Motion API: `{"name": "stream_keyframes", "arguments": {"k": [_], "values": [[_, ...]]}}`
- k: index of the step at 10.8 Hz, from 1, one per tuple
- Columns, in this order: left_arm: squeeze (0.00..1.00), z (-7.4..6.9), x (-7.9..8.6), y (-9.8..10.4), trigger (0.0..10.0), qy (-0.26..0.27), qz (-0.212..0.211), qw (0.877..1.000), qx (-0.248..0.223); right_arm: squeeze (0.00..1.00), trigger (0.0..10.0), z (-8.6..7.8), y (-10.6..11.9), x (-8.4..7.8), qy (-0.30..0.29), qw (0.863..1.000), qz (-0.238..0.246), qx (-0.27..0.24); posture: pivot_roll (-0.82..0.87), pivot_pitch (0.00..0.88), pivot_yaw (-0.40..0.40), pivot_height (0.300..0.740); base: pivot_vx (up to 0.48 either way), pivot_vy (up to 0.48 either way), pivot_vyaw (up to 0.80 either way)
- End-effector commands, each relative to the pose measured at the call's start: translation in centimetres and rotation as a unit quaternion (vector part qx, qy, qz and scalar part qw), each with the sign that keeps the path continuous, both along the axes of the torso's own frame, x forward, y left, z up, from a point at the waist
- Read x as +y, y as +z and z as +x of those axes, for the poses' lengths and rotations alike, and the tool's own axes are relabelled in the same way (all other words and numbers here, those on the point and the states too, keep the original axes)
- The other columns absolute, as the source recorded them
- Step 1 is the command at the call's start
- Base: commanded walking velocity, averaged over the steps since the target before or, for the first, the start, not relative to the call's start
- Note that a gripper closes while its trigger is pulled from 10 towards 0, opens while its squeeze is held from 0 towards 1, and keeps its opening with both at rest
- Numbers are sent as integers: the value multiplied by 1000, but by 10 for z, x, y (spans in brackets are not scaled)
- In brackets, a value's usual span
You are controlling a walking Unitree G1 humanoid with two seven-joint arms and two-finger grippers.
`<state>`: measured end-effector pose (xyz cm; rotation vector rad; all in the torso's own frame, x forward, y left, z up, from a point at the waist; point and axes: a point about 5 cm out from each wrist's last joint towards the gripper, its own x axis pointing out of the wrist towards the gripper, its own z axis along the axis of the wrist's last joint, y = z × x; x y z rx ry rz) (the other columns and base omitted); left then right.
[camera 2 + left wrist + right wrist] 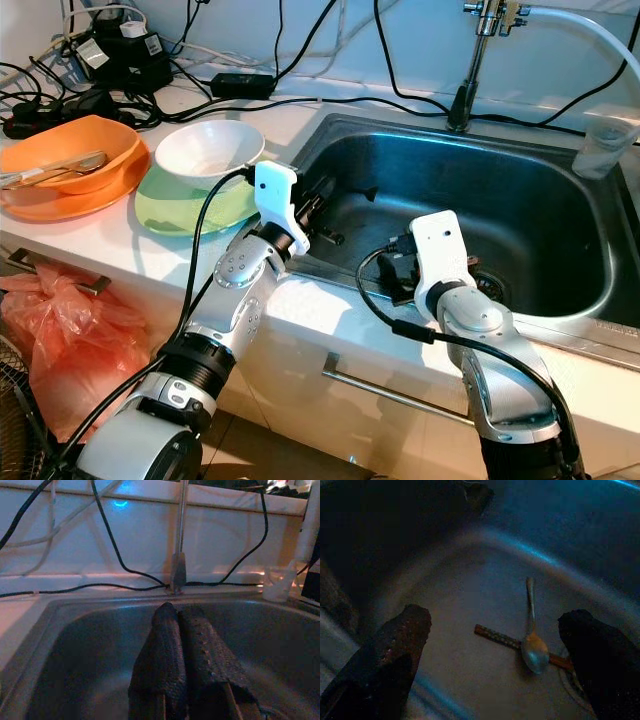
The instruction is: Kitchen organization
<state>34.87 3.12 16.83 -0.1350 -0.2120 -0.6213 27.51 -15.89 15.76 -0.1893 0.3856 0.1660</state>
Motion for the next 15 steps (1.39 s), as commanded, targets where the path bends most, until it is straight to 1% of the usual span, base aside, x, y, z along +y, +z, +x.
{"name": "stream_keyframes", "arguments": {"k": [1, 2, 4, 5, 7, 8, 9, 10, 11, 12, 13, 14, 15], "values": [[0, -2, -4, -7, 10000, -4, -1, 1000, 21, 0, 10000, -4, 0, 2, 5, 1000, 13, 8, -185, 0, 32, 740, 0, 0, 0], [0, -1, -7, -12, 10000, -6, 12, 999, 36, 0, 10000, -5, 1, 4, 10, 1000, 22, 9, -185, 0, 32, 740, 0, 0, 0], [0, -1, -10, -19, 10000, -15, 22, 998, 60, 0, 10000, -5, 3, 9, 23, 999, 31, 5, -188, 0, 34, 740, 0, 0, 0], [0, 0, -12, -25, 10000, -20, 37, 996, 77, 0, 10000, -5, 6, 13, 30, 999, 38, -2, -188, 0, 34, 740, 0, 0, 0], [0, 2, -15, -23, 10000, -25, 37, 996, 79, 0, 10000, -4, 10, 16, 38, 998, 46, -9, -187, 0, 37, 740, 0, 0, 0], [0, 6, -14, -6, 10000, -12, 6, 998, 59, 0, 10000, -2, 16, 18, 42, 997, 54, -34, -188, 0, 39, 740, 0, 0, 0], [0, 10, -9, 19, 10000, 3, -27, 999, 19, 0, 10000, 2, 24, 18, 45, 995, 62, -66, -180, 0, 35, 740, 0, 0, 0], [0, 11, -1, 39, 10000, 16, -53, 998, -14, 0, 10000, 4, 30, 17, 42, 992, 78, -86, -169, 0, 28, 740, 0, 0, 0], [0, 11, 12, 55, 10000, 32, -90, 995, -28, 0, 10000, 7, 37, 18, 44, 988, 102, -108, -150, 0, 20, 740, 0, 0, 0], [0, 9, 29, 65, 10000, 46, -146, 988, -15, 0, 10000, 12, 46, 20, 48, 981, 127, -140, -129, 0, 12, 740, 0, 0, 0], [0, 6, 38, 66, 10000, 43, -180, 983, 6, 0, 10000, 15, 51, 23, 51, 975, 155, -154, -102, 0, 4, 740, 0, 0, 0], [0, -3, 50, 66, 10000, 37, -216, 975, 31, 0, 10000, 21, 55, 27, 54, 964, 200, -168, -78, 0, -4, 740, 0, 0, 0], [0, -10, 56, 67, 10000, 31, -228, 972, 39, 0, 10000, 26, 57, 29, 53, 955, 234, -172, -57, 0, -8, 740, 0, 0, 0]]}}
